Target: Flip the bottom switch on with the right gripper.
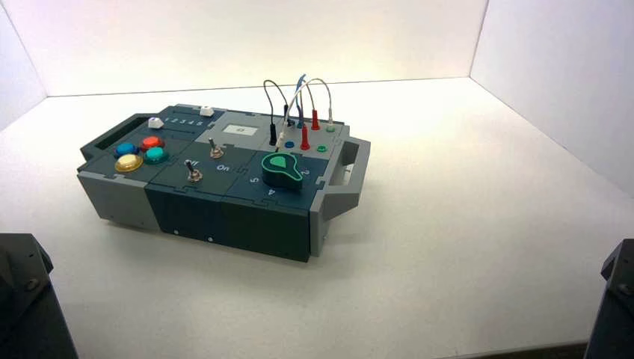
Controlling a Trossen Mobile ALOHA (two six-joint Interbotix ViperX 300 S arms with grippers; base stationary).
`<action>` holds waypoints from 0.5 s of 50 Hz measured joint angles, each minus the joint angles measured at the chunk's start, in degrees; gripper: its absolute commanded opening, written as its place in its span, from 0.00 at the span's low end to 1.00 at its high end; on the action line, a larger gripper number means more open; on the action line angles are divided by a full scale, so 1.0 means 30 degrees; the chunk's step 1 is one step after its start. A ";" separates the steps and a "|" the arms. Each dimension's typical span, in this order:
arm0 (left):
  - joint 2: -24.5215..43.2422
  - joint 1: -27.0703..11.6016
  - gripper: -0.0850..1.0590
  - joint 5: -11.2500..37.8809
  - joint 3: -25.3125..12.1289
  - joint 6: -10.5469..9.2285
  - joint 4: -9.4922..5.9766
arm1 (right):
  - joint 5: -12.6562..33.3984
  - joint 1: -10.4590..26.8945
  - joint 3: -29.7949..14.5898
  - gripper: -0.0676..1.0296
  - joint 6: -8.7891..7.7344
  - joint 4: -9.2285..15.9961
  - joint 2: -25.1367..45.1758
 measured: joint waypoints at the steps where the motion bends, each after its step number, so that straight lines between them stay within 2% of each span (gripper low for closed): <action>1: 0.0000 0.0000 0.05 0.0000 0.0000 0.0000 0.0000 | 0.0000 0.0000 -0.0029 0.04 0.0000 0.0000 0.0000; 25: 0.0762 -0.0059 0.05 -0.0088 0.0000 0.0029 -0.0029 | 0.0000 0.0000 0.0000 0.04 -0.0029 0.0000 -0.0469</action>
